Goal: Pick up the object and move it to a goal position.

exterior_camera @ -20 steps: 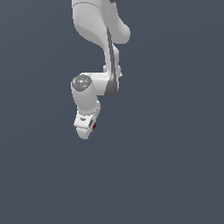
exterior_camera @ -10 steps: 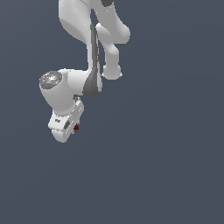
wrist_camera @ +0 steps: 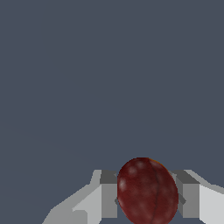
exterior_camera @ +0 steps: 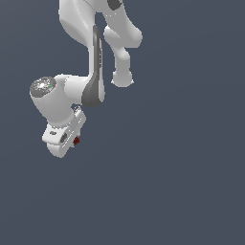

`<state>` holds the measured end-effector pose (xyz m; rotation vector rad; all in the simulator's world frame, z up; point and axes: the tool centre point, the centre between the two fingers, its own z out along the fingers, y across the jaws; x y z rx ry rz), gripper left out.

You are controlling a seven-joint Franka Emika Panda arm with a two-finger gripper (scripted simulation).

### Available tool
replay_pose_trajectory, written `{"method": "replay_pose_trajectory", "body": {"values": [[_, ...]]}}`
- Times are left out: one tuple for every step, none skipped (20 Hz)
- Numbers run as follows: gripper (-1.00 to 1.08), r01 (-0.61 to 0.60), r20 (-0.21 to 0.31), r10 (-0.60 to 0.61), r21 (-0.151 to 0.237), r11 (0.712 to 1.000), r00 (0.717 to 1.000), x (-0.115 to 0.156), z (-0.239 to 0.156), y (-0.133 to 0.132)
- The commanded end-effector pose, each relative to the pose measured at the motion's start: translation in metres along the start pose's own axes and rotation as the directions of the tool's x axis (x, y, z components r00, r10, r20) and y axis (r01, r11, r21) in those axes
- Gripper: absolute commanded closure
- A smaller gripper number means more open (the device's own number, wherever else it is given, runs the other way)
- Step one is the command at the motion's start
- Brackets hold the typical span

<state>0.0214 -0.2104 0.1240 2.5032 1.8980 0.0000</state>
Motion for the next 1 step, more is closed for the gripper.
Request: {"method": "replay_pose_trajectory", "body": {"values": [[1.08,0.001,0.0,-0.001,0.0,1.0,1.0,0.0003,-0.0001,0.0007]]}}
